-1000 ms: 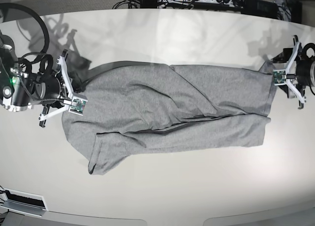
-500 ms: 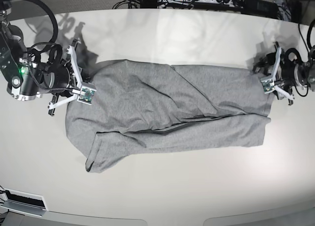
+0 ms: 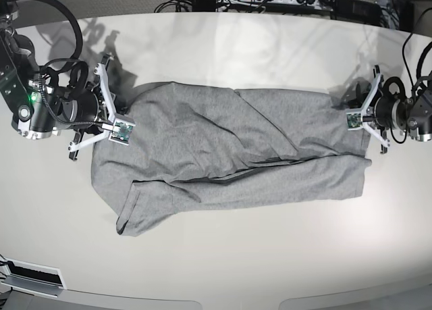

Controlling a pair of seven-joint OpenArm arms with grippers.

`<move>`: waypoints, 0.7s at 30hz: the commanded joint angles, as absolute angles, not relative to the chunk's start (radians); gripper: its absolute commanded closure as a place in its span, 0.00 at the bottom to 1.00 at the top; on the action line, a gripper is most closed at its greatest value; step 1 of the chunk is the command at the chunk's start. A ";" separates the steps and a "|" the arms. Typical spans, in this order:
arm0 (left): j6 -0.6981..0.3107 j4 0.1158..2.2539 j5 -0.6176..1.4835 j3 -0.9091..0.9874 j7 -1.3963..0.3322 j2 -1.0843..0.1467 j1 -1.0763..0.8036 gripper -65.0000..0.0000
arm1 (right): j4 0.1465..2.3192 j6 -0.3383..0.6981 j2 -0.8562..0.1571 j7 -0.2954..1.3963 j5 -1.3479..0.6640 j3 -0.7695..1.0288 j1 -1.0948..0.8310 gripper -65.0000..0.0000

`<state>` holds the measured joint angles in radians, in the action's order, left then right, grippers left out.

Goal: Layout the t-shirt on the table in an organized manner, then fold the t-shirt properly
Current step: 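Pull the shirt ends apart with both grippers to stretch it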

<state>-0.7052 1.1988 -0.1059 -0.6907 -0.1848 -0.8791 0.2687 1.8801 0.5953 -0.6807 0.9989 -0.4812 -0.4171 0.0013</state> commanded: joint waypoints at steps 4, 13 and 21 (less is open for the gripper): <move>-0.698 1.354 -0.088 -0.693 -0.245 -0.997 0.274 1.00 | 1.897 0.650 -0.706 1.029 -0.471 -0.403 0.039 1.00; -0.698 1.647 -0.024 -0.694 -0.240 -1.238 0.274 1.00 | 1.935 0.698 -0.820 1.187 -0.643 -0.403 0.038 1.00; -0.698 1.739 -0.020 -0.694 -0.232 -1.369 0.275 1.00 | 2.040 0.698 -0.934 1.198 -0.697 -0.403 0.039 1.00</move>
<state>-0.6971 1.7340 -0.0151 -0.7063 -0.2276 -1.3289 0.2584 2.0270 0.6998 -0.9142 1.1938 -0.6998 -0.4137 0.0200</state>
